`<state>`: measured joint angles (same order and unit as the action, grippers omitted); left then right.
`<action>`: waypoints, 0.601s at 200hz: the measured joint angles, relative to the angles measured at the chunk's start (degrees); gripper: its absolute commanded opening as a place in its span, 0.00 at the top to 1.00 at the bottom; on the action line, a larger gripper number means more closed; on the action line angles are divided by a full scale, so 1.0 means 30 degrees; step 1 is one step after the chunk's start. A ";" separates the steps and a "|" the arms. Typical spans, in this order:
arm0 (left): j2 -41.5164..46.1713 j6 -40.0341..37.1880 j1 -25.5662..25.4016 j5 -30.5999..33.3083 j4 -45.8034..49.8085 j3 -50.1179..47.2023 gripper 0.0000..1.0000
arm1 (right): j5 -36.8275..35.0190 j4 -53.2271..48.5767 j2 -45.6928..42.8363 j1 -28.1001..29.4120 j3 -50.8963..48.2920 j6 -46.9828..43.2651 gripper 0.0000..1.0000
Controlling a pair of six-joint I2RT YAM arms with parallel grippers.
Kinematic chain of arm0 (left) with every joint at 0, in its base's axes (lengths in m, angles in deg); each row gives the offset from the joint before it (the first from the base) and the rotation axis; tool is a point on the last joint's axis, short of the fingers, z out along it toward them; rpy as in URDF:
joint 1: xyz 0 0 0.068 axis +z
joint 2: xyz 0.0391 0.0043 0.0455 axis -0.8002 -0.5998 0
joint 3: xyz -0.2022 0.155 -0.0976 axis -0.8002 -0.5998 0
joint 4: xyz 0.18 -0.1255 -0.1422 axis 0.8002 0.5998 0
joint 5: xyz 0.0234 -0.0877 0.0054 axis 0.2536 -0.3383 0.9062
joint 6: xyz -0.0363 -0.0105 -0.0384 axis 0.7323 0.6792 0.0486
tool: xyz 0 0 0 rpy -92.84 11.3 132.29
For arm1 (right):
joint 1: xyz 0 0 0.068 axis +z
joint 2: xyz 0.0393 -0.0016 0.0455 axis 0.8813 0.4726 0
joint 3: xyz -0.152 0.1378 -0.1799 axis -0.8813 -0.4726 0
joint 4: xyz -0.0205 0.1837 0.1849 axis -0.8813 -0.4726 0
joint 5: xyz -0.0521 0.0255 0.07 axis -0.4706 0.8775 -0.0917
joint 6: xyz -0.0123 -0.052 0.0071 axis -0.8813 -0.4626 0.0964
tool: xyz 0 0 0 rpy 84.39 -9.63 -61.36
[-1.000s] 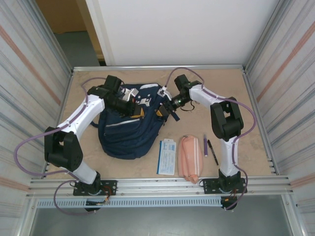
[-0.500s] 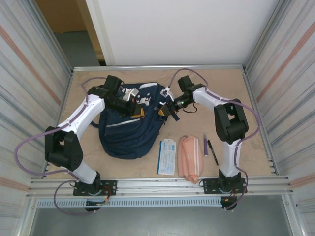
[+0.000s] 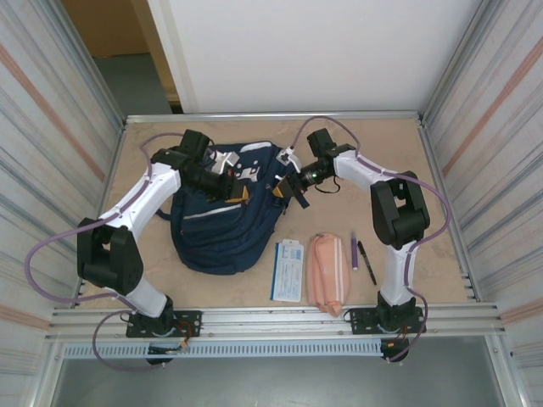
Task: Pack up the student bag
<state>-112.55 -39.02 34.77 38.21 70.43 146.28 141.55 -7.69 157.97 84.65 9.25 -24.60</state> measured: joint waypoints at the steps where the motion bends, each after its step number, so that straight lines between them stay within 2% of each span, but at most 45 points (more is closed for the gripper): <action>1: 0.0000 0.0000 0.0000 0.0000 -0.0015 0.0000 1.00 | 0.0029 -0.0015 0.0000 0.0000 0.0000 0.0044 0.90; 43: 0.0000 0.0036 0.0015 -0.0007 -0.0306 -0.0007 1.00 | 0.0423 -0.0066 0.0000 0.0015 0.0102 0.0058 0.94; 59: 0.0000 0.0066 0.0015 -0.0007 -0.0313 -0.0007 1.00 | 0.0430 -0.0073 0.0000 0.0015 0.0102 0.0124 0.82; 75: 0.0000 0.0073 0.0015 -0.0036 -0.0306 -0.0007 1.00 | 0.0430 0.0051 0.0000 0.0015 0.0102 0.0087 0.76; 90: 0.0000 0.0080 0.0015 -0.0087 -0.0306 -0.0029 1.00 | 0.0430 0.0189 0.0000 0.0051 0.0102 0.0168 0.76; 120: 0.0000 0.0138 0.0000 -0.0102 -0.0313 -0.0080 1.00 | 0.0423 0.0488 0.0029 0.0321 0.0226 0.0248 0.82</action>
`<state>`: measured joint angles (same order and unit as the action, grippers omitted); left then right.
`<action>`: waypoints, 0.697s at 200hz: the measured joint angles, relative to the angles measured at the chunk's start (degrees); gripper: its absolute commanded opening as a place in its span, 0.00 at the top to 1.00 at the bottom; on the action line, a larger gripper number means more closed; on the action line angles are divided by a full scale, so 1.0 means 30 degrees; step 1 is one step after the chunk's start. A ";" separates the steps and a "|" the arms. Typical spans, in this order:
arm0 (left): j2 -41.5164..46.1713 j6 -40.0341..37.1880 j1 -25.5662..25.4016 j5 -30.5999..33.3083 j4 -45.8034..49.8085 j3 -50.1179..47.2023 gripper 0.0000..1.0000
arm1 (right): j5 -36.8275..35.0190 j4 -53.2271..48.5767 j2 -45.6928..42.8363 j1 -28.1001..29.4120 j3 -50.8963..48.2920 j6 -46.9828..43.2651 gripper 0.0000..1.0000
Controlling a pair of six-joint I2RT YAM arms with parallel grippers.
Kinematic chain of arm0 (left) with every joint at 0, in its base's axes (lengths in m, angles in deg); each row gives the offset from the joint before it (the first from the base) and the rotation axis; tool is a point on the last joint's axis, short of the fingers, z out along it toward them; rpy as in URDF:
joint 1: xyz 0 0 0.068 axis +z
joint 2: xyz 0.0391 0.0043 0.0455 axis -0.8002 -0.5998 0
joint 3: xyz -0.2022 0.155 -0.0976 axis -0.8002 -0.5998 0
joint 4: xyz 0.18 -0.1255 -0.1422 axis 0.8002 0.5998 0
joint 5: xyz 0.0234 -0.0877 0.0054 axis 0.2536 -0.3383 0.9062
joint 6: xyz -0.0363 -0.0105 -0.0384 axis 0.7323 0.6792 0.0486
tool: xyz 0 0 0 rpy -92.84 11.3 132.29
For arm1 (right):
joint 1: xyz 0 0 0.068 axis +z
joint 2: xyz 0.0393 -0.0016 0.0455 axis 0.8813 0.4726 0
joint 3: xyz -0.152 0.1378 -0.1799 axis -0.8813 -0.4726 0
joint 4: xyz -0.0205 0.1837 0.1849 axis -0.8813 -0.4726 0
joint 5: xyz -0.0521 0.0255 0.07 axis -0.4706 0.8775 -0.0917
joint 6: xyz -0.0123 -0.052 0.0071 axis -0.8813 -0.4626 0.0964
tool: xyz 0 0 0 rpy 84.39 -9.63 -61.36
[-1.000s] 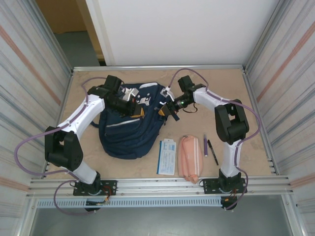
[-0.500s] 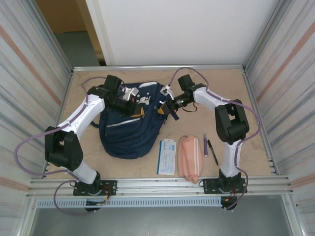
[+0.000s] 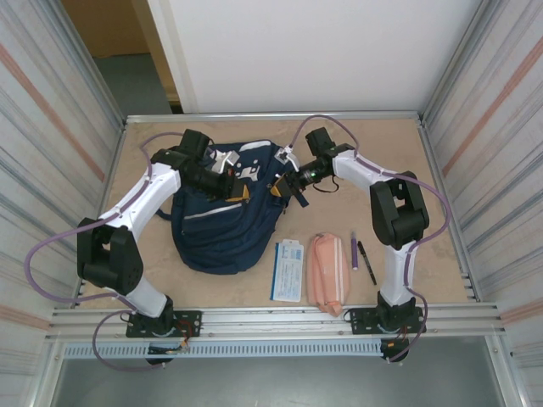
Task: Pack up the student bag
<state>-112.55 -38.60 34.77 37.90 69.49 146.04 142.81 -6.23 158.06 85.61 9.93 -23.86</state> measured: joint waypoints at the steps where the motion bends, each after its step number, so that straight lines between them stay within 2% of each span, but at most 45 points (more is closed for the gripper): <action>1: 0.0000 0.0007 0.0000 0.0000 0.0000 0.0000 1.00 | 0.0000 0.0000 0.0007 0.0007 0.0015 0.0007 0.82; 19: 0.0007 0.0007 0.0000 -0.0029 -0.0007 -0.0029 1.00 | -0.0007 0.0022 0.0073 0.0262 0.0372 0.0219 0.83; 56: 0.0117 0.0015 0.0007 -0.0007 -0.0073 -0.0138 1.00 | -0.0146 0.0029 0.0095 0.0423 0.0641 0.0452 1.00; 139: 0.0226 0.1115 0.0146 0.0328 -0.0648 -0.0342 1.00 | -0.2193 -0.0022 -0.0619 0.0852 0.0226 0.0495 1.00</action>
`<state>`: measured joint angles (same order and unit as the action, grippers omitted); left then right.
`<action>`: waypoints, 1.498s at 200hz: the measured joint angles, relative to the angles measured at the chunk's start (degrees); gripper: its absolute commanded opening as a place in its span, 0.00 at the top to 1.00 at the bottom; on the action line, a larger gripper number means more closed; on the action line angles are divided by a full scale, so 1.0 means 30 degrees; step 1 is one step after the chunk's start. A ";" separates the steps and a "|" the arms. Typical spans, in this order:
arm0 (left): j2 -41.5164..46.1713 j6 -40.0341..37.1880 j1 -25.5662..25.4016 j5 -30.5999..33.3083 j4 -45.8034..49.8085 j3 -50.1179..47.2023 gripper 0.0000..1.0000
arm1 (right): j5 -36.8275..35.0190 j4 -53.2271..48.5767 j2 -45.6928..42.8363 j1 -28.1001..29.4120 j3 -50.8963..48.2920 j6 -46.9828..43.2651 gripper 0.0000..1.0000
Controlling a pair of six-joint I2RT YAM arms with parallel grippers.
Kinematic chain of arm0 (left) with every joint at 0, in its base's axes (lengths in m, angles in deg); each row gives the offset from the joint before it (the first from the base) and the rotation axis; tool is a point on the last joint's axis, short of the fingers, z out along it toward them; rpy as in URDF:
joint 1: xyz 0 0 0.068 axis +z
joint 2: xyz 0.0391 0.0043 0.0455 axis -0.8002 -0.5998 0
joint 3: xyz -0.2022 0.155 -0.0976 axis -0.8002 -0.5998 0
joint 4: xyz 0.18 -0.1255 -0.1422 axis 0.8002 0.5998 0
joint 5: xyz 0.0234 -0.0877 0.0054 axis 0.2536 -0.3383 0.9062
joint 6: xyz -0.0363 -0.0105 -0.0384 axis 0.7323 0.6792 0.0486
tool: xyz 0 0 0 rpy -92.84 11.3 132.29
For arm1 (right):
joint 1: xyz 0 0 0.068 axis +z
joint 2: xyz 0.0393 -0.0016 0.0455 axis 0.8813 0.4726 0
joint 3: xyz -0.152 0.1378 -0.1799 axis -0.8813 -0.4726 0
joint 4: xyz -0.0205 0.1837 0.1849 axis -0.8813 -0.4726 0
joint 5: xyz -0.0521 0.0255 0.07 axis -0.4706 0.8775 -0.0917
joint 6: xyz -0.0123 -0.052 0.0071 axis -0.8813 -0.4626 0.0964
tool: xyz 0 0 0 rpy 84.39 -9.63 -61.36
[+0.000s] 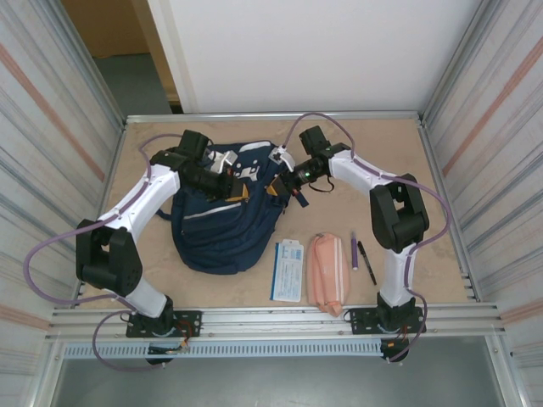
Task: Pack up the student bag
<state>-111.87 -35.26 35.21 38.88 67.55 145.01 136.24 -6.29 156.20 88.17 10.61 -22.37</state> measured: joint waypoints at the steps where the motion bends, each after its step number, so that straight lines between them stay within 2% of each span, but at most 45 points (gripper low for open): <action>1: 0.0000 0.0022 0.0000 0.0000 -0.0007 0.0000 1.00 | -0.0022 -0.0015 -0.0015 0.0015 0.0007 0.0015 1.00; 58: -0.0007 0.1209 0.0000 0.0233 -0.0787 0.0000 1.00 | -0.1406 -0.2659 -0.0233 0.0612 0.1049 0.1552 1.00; 132: -0.0109 0.1858 -0.0007 0.0335 -0.1494 -0.0015 1.00 | -0.1297 -0.3606 -0.1304 0.2375 0.0262 0.3876 1.00; 179: -0.0481 0.2506 -0.0699 0.0437 -0.2936 -0.0896 1.00 | -0.1501 -0.4488 -0.1953 0.3053 -0.0197 0.4852 1.00; 250: -0.1115 0.4626 -0.0889 0.1173 -0.5435 -0.1603 1.00 | -0.1880 -0.2382 -0.3432 0.4925 -0.2754 0.7810 1.00; 275: -0.1880 0.5289 -0.0954 0.1545 -0.5989 -0.1231 1.00 | -0.2616 -0.1115 -0.3497 0.4976 -0.3242 0.8910 1.00; 299: -0.2674 0.6025 -0.1508 0.2761 -0.6972 -0.1078 1.00 | -0.3883 0.0692 -0.3628 0.5129 -0.4211 1.0805 1.00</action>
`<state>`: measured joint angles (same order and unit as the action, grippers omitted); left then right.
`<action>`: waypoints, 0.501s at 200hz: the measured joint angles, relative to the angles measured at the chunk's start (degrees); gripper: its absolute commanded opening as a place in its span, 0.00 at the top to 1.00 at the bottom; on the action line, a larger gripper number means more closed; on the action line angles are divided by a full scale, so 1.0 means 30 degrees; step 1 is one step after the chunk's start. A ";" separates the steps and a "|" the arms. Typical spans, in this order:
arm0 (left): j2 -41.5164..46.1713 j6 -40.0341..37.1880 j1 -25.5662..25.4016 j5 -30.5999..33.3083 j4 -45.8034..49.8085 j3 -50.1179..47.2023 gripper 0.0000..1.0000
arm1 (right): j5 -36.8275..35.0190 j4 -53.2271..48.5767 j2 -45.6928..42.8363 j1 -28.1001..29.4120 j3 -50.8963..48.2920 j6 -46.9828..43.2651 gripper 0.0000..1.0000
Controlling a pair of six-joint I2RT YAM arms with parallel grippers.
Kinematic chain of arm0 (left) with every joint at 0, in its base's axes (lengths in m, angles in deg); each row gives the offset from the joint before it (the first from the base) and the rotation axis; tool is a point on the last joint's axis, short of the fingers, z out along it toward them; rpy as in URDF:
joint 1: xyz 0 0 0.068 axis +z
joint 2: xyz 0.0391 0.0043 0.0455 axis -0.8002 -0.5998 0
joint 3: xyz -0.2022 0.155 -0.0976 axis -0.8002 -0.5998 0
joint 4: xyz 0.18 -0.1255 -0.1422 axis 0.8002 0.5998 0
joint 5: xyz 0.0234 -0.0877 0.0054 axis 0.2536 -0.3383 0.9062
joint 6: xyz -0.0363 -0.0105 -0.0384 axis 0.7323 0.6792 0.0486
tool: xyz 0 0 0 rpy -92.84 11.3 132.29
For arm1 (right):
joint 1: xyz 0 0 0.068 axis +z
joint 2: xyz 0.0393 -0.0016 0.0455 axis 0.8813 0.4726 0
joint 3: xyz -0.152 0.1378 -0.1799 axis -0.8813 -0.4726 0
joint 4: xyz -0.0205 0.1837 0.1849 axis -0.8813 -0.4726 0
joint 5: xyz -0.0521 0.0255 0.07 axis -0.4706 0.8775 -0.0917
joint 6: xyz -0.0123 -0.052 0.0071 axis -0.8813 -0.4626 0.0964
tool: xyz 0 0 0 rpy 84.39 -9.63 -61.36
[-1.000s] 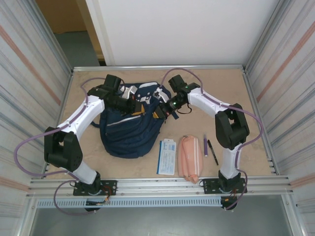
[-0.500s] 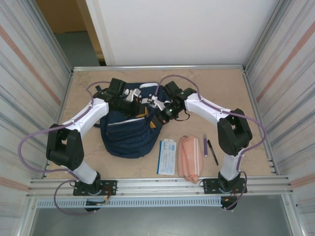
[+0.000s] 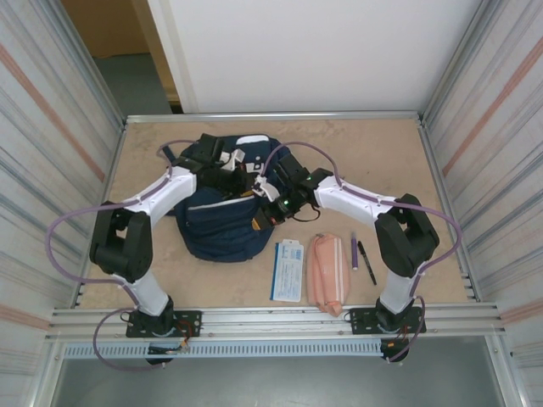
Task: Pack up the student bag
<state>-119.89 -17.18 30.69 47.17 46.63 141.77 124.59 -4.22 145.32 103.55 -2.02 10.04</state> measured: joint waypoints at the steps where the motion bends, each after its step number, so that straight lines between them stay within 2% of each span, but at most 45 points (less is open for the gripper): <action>1: -0.0029 0.0029 -0.0022 0.0029 -0.0051 0.0000 1.00 | -0.0080 0.0117 -0.0007 0.0007 -0.0073 0.0102 1.00; 28: -0.1508 0.0933 -0.0452 0.0801 -0.0991 0.0517 1.00 | -0.1698 0.1872 -0.0364 0.0277 -0.1523 0.1931 1.00; 59: -0.3504 0.1326 -0.0867 0.1494 -0.1166 0.2579 1.00 | -0.3577 0.2448 -0.0670 -0.0087 -0.2215 0.2994 1.00; 100: -0.5253 0.2084 -0.0991 0.1515 -0.3075 0.4670 0.65 | -0.3891 0.3191 -0.0627 -0.1013 -0.2215 0.5166 1.00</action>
<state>-135.65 -10.93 27.71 51.71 37.41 155.78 112.91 5.36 143.44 100.51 -8.67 25.54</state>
